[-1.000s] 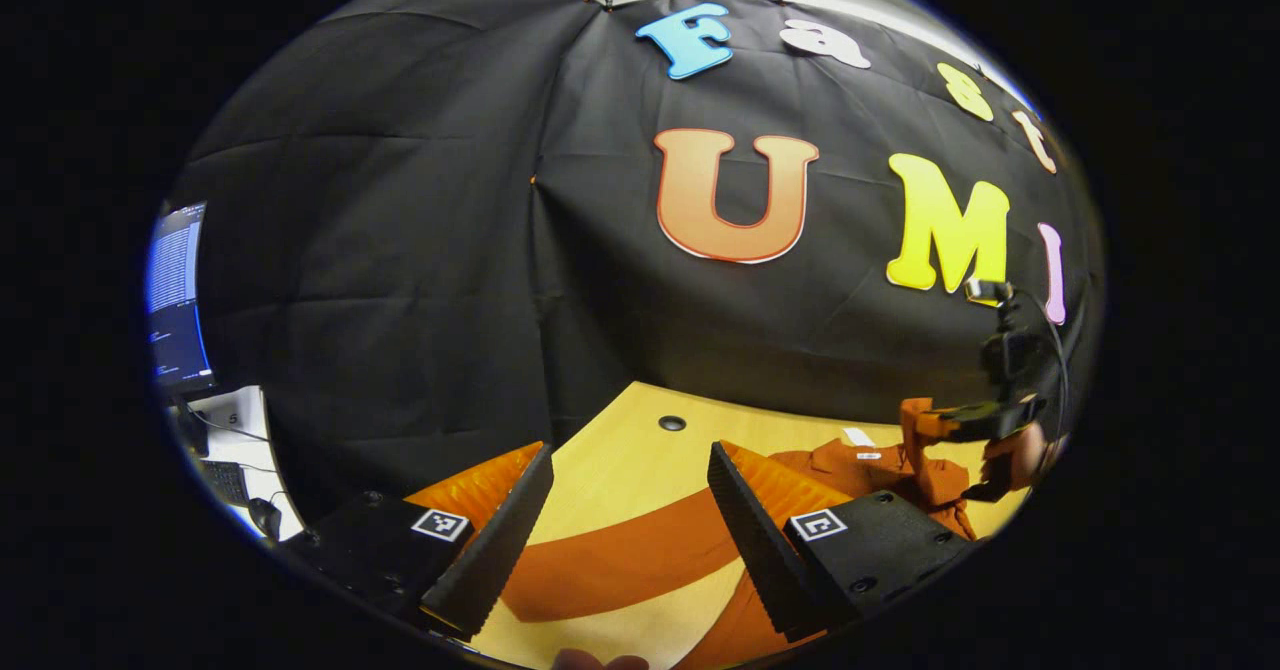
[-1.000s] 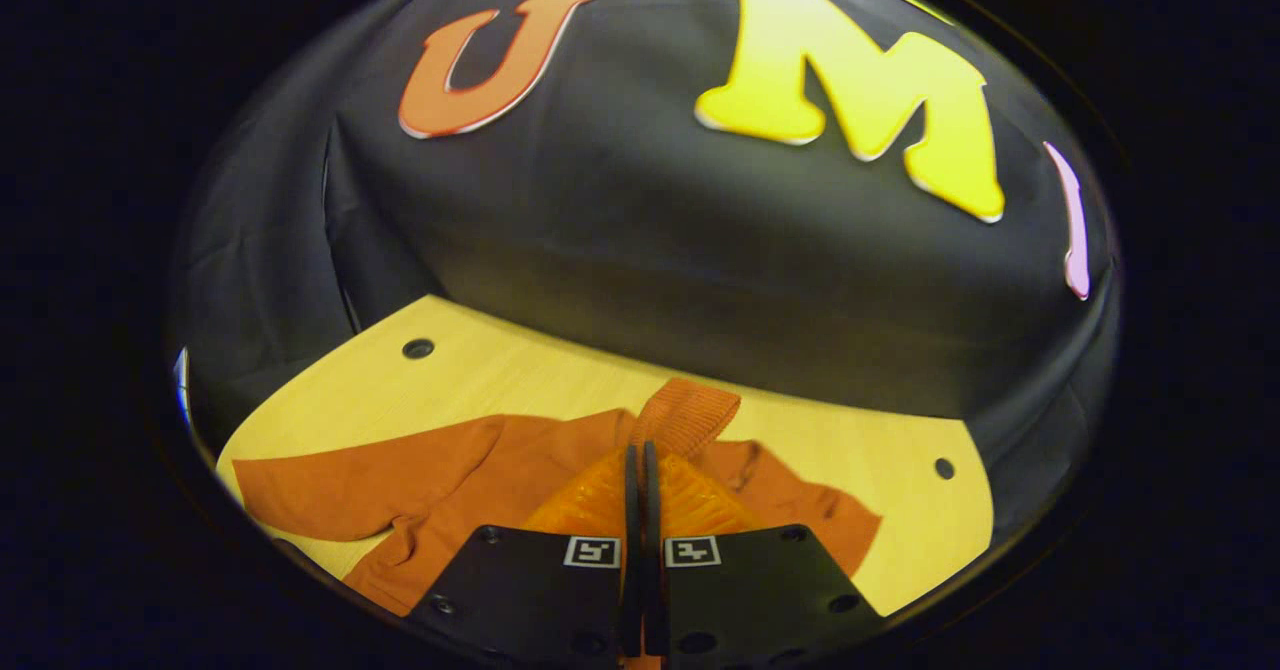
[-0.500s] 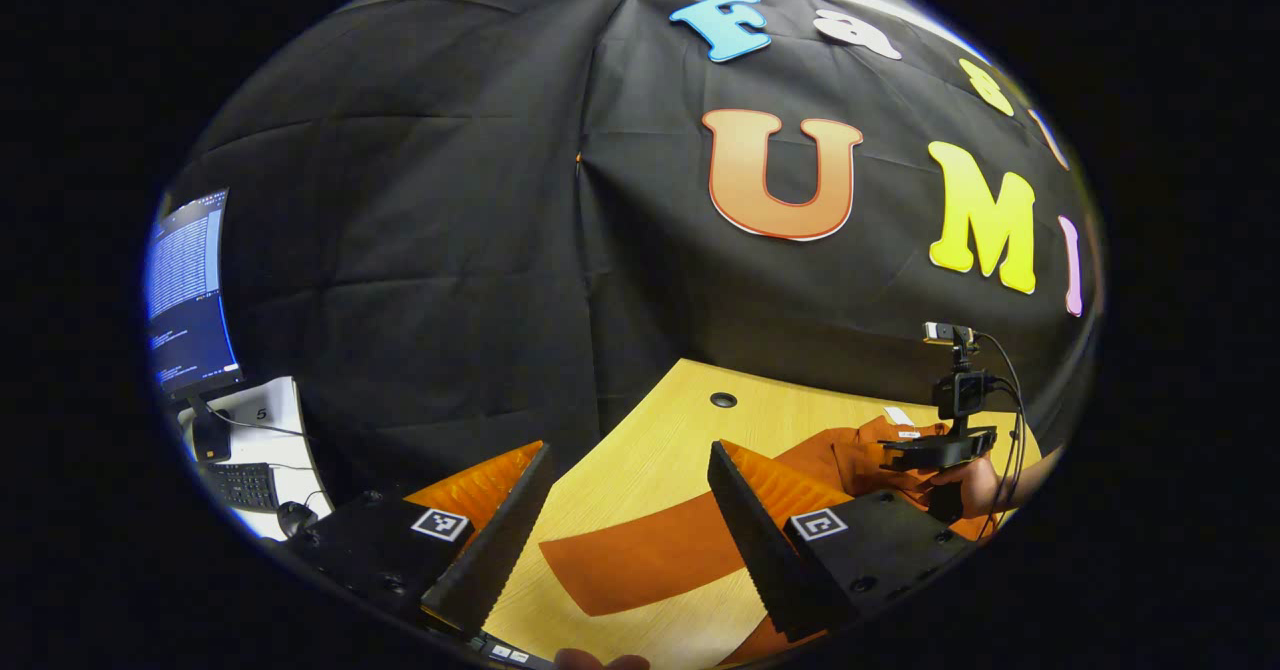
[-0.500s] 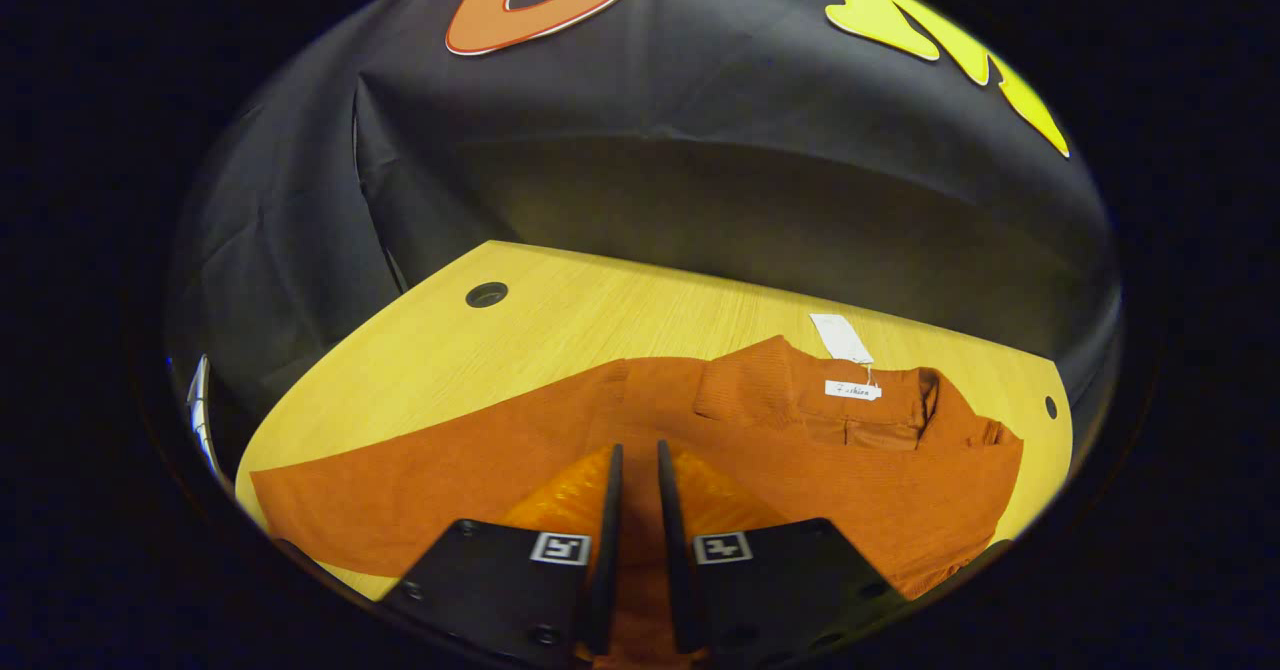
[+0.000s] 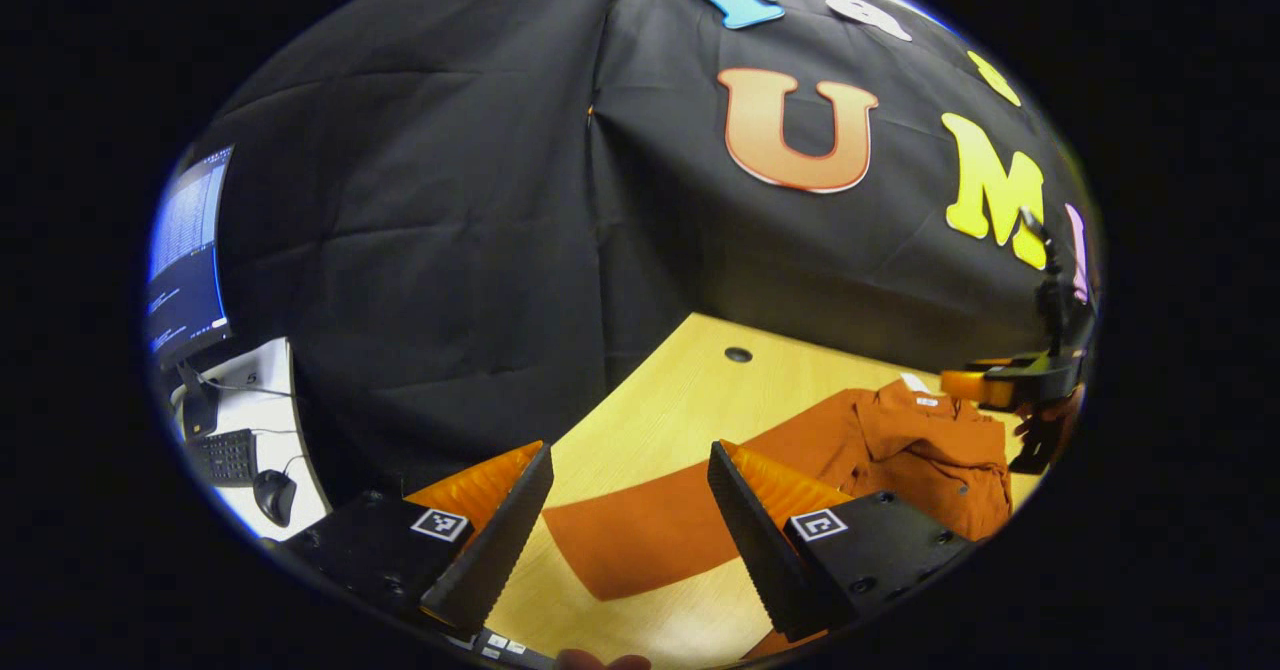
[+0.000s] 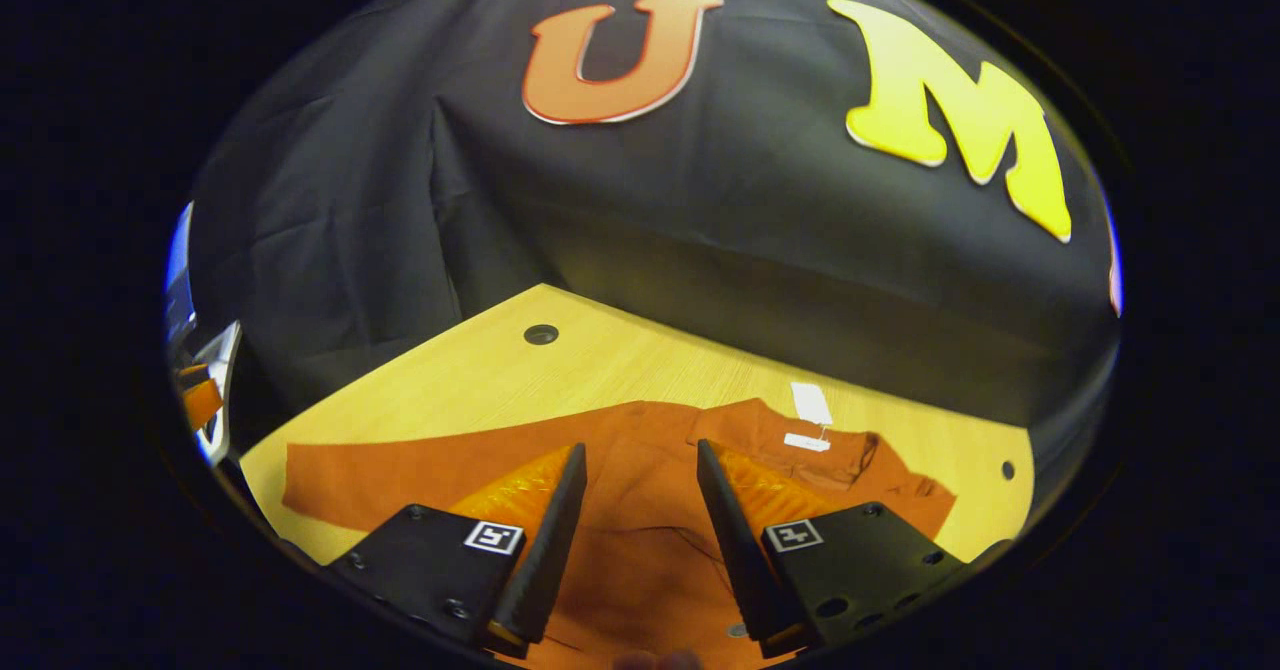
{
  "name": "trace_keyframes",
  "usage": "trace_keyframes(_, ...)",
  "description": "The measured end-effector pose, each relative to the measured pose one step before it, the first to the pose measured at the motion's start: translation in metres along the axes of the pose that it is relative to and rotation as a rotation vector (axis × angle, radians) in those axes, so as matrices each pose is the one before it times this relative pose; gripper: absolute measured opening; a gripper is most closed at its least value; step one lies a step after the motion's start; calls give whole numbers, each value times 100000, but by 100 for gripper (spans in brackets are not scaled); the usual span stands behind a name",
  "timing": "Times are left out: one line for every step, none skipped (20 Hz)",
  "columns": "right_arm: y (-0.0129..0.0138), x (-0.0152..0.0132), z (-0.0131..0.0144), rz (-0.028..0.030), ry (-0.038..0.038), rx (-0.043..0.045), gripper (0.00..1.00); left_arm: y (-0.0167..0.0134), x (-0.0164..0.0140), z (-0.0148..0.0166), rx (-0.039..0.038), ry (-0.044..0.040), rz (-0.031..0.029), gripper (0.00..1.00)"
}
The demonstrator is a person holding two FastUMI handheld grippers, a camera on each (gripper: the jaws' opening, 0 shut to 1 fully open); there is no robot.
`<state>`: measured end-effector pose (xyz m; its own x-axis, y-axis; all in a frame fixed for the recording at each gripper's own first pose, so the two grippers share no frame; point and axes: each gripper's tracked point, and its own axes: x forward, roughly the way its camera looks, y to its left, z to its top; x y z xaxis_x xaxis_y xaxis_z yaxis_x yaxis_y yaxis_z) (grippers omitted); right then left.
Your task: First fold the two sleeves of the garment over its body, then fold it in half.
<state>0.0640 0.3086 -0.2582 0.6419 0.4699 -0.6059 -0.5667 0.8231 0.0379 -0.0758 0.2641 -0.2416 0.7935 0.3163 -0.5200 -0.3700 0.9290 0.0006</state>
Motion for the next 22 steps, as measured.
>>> trace_keyframes(185, -1590, 105, 1107, -1059, -813, 85, 258, 411, -1161, 184, 2963, 207, 100)
trace_keyframes(-131, -1716, -45, 193, -1462, -1356, 86, 369, 654, -1482, -516, 3586, 522, 100)
trace_keyframes(-330, -1525, -110, -307, -677, -1130, 85, 306, 658, -1005, -1018, 2532, 398, 100)
trace_keyframes(-251, -1273, -26, -25, -824, -703, 85, 353, 635, -937, -1134, 2815, 937, 100)
trace_keyframes(-389, -1071, -33, -428, -542, -200, 86, 409, 654, -942, -1287, 2023, 865, 100)
trace_keyframes(-719, -1295, -191, -1081, -25, 764, 85, 423, 974, -1004, -1224, 2710, 1498, 100)
trace_keyframes(-652, -649, -260, -1163, 497, 973, 84, 221, 598, -498, -324, 1103, 596, 100)
trace_keyframes(-1325, -984, -424, -2352, 1428, 2566, 84, -52, 1167, -501, -9, 1606, 940, 100)
trace_keyframes(-1502, -893, -239, -3056, 809, 2682, 85, 61, 1297, -705, 138, 1533, 715, 100)
trace_keyframes(-1515, -1010, 200, -2760, -963, 1860, 86, 158, 831, -1169, 121, 3518, 1119, 100)
trace_keyframes(-902, -588, 73, -1408, -439, 178, 85, 11, 932, -1316, -1389, 3908, 1224, 100)
trace_keyframes(-511, -396, -92, -722, -11, 69, 85, -54, -46, -87, -289, -202, 1468, 100)
trace_keyframes(-468, -334, 10, -641, -184, 655, 85, -6, 351, 40, 928, -899, 218, 100)
trace_keyframes(-364, -284, -81, -478, -25, 867, 85, 177, -198, -415, 1231, 1533, 1722, 100)
trace_keyframes(-243, -372, -26, -51, -263, 1233, 85, 57, 154, 33, 675, -834, 1887, 100)
trace_keyframes(-145, -207, -114, 11, 107, -35, 85, 70, 37, 85, -2032, -1041, 1714, 100)
trace_keyframes(-123, -301, -417, 696, 1001, -1382, 85, -109, 128, 181, -2330, -1524, 2335, 100)
trace_keyframes(-58, -130, -276, 422, 397, -428, 85, 221, 119, 68, -2689, -1221, 1549, 83)
trace_keyframes(279, -325, -129, 1118, 175, 942, 85, 721, 264, 69, -3403, -727, 2487, 66)
trace_keyframes(-137, -368, 119, 545, -432, 814, 85, -19, -124, 158, -1066, 548, 367, 49)
trace_keyframes(-83, -199, -5, 42, -402, 260, 84, 77, 218, 42, -896, 91, -308, 35)
trace_keyframes(-81, -260, 79, 141, -423, 292, 85, -376, -252, 24, -309, 355, -1621, 28)
